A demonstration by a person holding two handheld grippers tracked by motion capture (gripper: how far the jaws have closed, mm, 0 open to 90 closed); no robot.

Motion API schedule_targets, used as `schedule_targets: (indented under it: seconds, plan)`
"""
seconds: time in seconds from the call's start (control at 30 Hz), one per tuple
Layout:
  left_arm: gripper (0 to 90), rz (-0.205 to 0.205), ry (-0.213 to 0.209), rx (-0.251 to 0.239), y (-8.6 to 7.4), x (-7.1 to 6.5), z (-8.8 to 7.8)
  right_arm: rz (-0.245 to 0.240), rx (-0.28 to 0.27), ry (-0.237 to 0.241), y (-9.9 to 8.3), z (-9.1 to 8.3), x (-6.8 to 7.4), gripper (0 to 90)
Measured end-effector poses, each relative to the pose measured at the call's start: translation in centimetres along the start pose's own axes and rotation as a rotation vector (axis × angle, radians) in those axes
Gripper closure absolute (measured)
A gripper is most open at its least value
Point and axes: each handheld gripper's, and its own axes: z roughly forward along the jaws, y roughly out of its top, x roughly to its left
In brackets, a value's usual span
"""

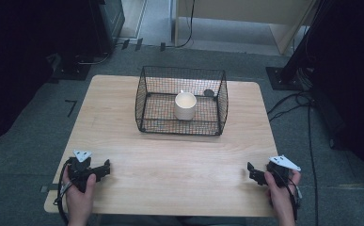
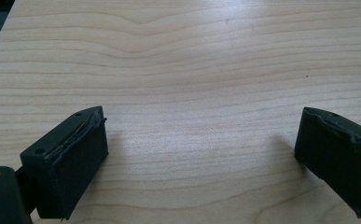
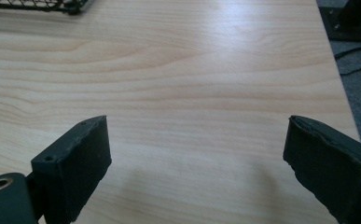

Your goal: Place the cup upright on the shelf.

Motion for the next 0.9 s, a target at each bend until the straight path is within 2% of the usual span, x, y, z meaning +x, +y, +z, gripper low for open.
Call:
schedule_targets:
  seconds: [0.27,0.4,0.53,0.63,0.9]
  plan:
    - [2.6,0.000,0.000,0.000,0.0,0.0,0.0,0.003,0.041,-0.027,-1.3,-0.5,-1.2,4.6]
    - [2.6,0.000,0.000,0.000,0.0,0.0,0.0,-0.006,0.059,-0.019,-1.6,-0.6,-1.6,1.6]
    - [2.6,0.001,0.000,0.000,0.0,0.0,0.0,-0.010,0.070,-0.019,-1.7,-0.7,-1.7,1.6]
    - [2.6,0.001,0.000,0.001,0.0,0.0,0.0,-0.037,0.080,-0.026,-1.8,-0.7,-1.7,0.8]
    - [2.6,0.001,0.001,0.000,0.0,0.0,0.0,-0.058,0.088,-0.007,-1.8,-0.7,-1.6,0.0]
